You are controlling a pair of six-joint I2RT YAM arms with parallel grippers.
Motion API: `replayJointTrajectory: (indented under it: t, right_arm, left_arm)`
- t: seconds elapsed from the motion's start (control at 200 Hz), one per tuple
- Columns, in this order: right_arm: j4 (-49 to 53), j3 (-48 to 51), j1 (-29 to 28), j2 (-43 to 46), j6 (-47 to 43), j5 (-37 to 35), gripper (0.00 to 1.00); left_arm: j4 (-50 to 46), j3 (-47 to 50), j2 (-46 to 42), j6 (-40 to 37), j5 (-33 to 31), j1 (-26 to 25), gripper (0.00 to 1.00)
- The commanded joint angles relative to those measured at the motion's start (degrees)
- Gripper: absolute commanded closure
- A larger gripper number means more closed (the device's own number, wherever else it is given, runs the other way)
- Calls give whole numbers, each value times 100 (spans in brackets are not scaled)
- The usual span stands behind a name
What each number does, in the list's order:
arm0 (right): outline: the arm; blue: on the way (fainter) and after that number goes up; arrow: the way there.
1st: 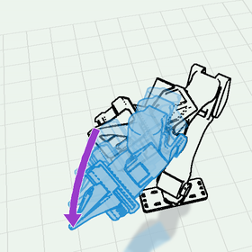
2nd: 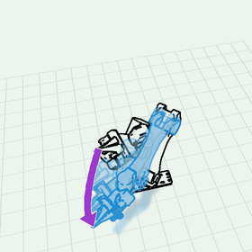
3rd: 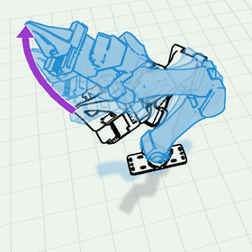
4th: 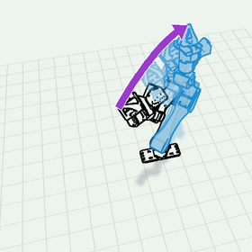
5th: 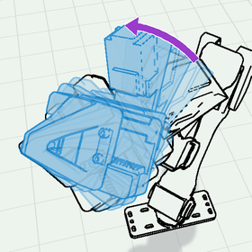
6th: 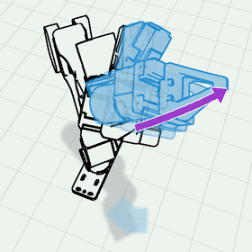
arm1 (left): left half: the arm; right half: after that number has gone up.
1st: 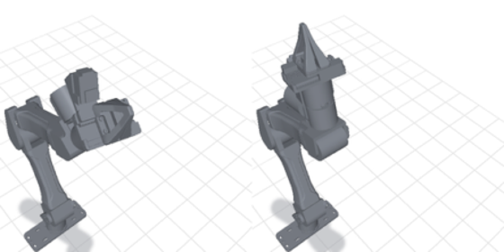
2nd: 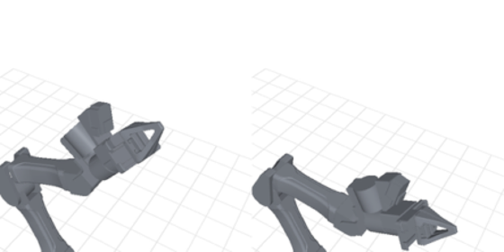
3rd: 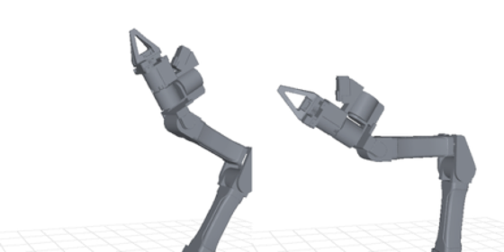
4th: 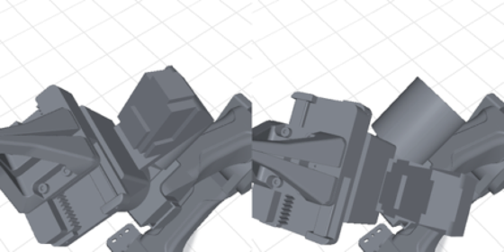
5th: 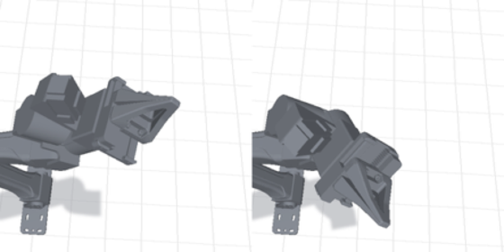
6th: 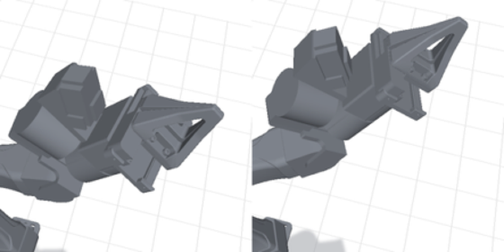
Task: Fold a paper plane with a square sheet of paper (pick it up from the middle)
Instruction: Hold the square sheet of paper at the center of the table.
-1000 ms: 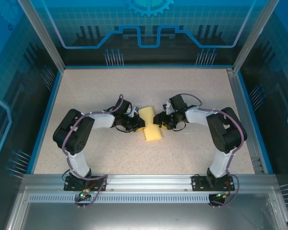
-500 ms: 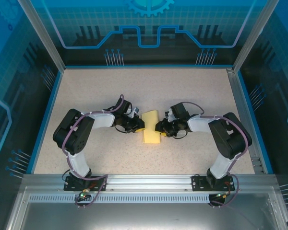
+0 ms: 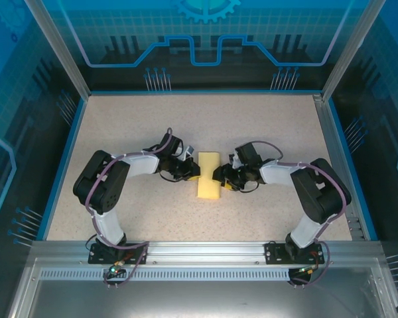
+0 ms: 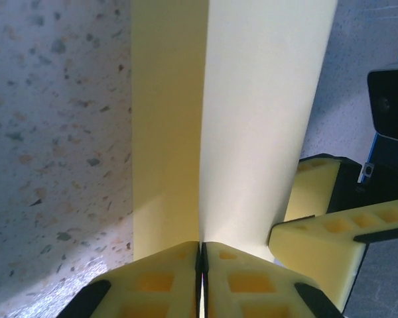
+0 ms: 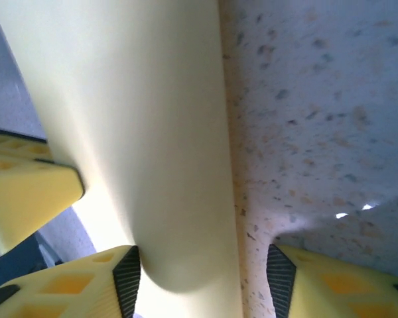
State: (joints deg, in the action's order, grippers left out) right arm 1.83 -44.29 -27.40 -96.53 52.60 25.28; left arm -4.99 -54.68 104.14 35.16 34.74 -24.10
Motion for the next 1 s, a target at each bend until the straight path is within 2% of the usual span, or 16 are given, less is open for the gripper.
replayJointTrajectory:
  t: [0.0,0.095,0.175,0.275,0.33,0.37,0.4,0.47,0.565,0.68,0.775,0.915,0.995]
  right_arm:
    - [507,-138,-37,373,-188,-436,39]
    - [400,-51,-34,754,-236,-599,30]
    - [76,144,-56,1191,-292,-729,27]
    - [-171,388,-83,1800,-356,-1181,23]
    - [-43,418,-86,2061,-351,-1546,17]
    - [72,373,-89,2076,-441,-1645,12]
    - [163,272,-87,2013,-583,-1614,4]
    - [442,-17,-81,1646,-1097,-1245,2]
    - [712,-286,-28,1129,-1093,-847,5]
    - [-611,183,-2,898,-459,-293,7]
    - [-887,102,-51,629,-357,-68,19]
    - [-655,-61,-140,451,-358,-234,34]
    - [-575,-53,-143,468,-294,-411,48]
  left_arm:
    - [-410,-301,110,-431,-28,55,87]
    - [-504,-382,217,-550,10,62,87]
    - [-540,-436,283,-588,15,54,88]
    - [-599,-461,337,-598,12,59,88]
    - [-588,-444,362,-588,31,54,87]
    - [-557,-418,383,-574,42,55,87]
    - [-524,-413,404,-558,58,54,87]
    - [-472,-428,464,-540,68,54,87]
    - [-459,-473,493,-562,63,57,87]
    - [-577,-550,516,-677,9,63,87]
    - [-599,-590,581,-726,19,63,87]
    - [-646,-681,660,-803,50,63,87]
    - [-704,-711,678,-834,33,76,87]
